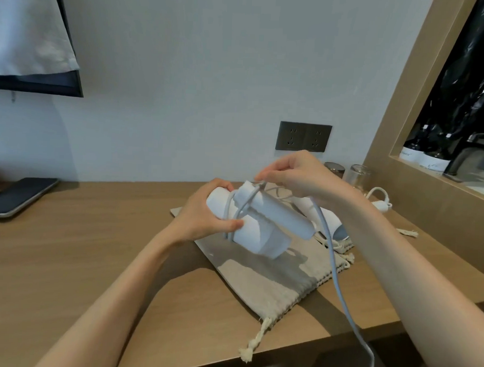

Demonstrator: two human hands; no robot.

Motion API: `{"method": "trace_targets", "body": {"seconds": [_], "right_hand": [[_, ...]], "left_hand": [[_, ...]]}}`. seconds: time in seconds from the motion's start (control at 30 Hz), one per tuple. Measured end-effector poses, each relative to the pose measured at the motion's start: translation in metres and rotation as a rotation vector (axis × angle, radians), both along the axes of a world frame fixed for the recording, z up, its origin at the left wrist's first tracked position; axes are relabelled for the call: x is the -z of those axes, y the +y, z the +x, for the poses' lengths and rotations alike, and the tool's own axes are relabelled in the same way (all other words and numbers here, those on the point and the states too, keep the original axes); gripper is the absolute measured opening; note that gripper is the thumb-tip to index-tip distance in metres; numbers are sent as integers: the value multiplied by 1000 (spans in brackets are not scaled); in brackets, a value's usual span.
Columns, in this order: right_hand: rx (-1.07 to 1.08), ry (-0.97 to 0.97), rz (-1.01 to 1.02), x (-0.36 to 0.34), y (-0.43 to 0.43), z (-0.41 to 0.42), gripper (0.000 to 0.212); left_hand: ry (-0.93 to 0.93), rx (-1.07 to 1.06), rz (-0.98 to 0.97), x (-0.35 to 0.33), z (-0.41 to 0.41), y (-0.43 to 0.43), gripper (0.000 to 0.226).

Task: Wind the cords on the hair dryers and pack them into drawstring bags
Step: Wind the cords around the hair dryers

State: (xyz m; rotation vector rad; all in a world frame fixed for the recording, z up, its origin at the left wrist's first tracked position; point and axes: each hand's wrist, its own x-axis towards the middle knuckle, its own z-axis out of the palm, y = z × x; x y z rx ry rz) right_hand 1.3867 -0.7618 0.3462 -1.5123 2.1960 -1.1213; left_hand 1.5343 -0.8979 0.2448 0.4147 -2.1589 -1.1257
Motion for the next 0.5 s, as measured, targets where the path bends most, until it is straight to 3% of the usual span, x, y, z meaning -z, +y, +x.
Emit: {"method": "trace_targets", "body": {"seconds": [0.13,0.33,0.5], "right_hand": [[26,92,-8,1,-6,5,11],[-100,287,-20,6,-4,12,10],[-99,166,-118,21,-8,22,13]], "left_hand": [[3,-99,-40,7,-5,-6,56],[70,-228,-38,5,-3,-7,55],[224,-350,57,0,-2,-6,53]]}}
